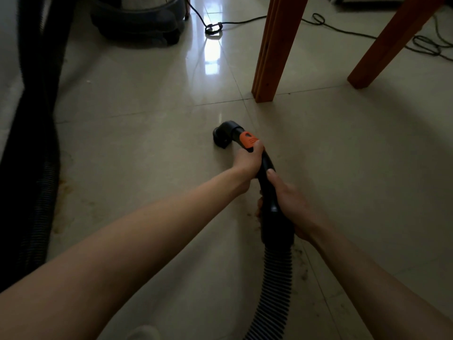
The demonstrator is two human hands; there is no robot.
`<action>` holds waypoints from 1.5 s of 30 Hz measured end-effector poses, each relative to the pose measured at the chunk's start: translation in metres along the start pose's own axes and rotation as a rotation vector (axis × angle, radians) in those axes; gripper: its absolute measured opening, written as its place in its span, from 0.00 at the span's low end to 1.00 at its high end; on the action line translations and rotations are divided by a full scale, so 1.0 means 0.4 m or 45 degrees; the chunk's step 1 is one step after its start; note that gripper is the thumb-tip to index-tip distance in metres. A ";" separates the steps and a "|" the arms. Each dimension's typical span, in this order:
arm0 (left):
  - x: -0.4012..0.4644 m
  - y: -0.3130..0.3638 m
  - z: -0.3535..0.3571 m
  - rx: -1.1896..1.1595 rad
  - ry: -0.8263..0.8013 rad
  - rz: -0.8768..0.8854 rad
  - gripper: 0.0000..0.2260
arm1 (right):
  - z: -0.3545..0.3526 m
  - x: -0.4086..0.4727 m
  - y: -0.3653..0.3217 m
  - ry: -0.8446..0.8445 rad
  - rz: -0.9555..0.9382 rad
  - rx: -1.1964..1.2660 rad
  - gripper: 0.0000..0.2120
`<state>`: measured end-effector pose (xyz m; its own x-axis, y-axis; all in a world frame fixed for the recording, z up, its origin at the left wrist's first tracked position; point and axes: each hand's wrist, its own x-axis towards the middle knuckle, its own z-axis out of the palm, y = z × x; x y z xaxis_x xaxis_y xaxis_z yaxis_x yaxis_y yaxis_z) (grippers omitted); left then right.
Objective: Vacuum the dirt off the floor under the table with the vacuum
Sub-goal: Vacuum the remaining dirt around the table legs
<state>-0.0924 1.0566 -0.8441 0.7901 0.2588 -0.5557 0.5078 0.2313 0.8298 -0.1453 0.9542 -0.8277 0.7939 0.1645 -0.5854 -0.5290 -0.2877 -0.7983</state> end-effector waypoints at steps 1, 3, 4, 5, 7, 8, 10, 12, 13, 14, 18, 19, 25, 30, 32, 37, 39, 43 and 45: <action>0.008 0.005 -0.011 -0.026 -0.009 -0.011 0.11 | 0.014 0.009 -0.001 0.012 -0.021 0.014 0.23; 0.026 0.019 -0.027 -0.020 -0.024 -0.023 0.13 | 0.042 0.030 -0.002 0.066 -0.068 -0.002 0.24; 0.036 0.026 -0.033 0.002 -0.032 -0.028 0.15 | 0.055 0.040 -0.002 0.093 -0.083 -0.011 0.24; 0.043 0.032 -0.035 0.030 -0.043 -0.036 0.16 | 0.064 0.048 -0.002 0.116 -0.087 -0.002 0.25; 0.059 0.045 -0.038 0.082 -0.069 -0.038 0.17 | 0.075 0.065 -0.006 0.138 -0.079 0.023 0.24; 0.066 0.049 -0.042 0.097 -0.068 -0.027 0.17 | 0.080 0.072 -0.012 0.136 -0.075 0.033 0.23; 0.086 0.051 -0.055 0.088 -0.043 0.005 0.17 | 0.091 0.088 -0.024 0.096 -0.067 0.063 0.22; 0.108 0.044 -0.078 0.055 0.020 0.036 0.17 | 0.105 0.101 -0.033 0.014 -0.059 0.087 0.22; 0.120 0.037 -0.093 0.027 0.065 0.051 0.17 | 0.113 0.107 -0.036 -0.035 -0.051 0.102 0.22; 0.133 0.032 -0.109 -0.001 0.111 0.069 0.18 | 0.122 0.115 -0.039 -0.080 -0.046 0.118 0.22; 0.159 0.043 -0.172 -0.081 0.114 0.036 0.13 | 0.175 0.152 -0.052 -0.086 -0.119 -0.018 0.23; 0.164 0.054 -0.186 -0.095 0.091 0.021 0.13 | 0.195 0.163 -0.056 -0.050 -0.157 -0.087 0.23; 0.204 0.104 -0.234 -0.034 0.035 0.030 0.19 | 0.273 0.204 -0.086 0.043 -0.231 -0.162 0.23; 0.216 0.102 -0.263 0.058 0.134 0.048 0.19 | 0.284 0.208 -0.098 -0.074 -0.204 -0.154 0.22; 0.221 0.098 -0.276 0.023 0.196 0.021 0.21 | 0.291 0.199 -0.098 -0.108 -0.193 -0.164 0.22; 0.207 0.085 -0.320 -0.125 0.311 -0.047 0.25 | 0.308 0.156 -0.073 -0.181 -0.234 -0.377 0.20; 0.183 0.066 -0.334 -0.154 0.344 -0.052 0.20 | 0.306 0.130 -0.059 -0.219 -0.254 -0.465 0.21; 0.111 0.017 -0.355 -0.248 0.357 -0.104 0.13 | 0.288 0.073 -0.023 -0.269 -0.272 -0.570 0.21; 0.072 -0.005 -0.358 -0.300 0.343 -0.140 0.13 | 0.274 0.040 -0.005 -0.293 -0.249 -0.580 0.19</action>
<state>-0.1196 1.1978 -0.8691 0.6007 0.4503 -0.6606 0.4673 0.4727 0.7471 -0.1644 1.0609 -0.8508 0.7514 0.4435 -0.4885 -0.1540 -0.6020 -0.7835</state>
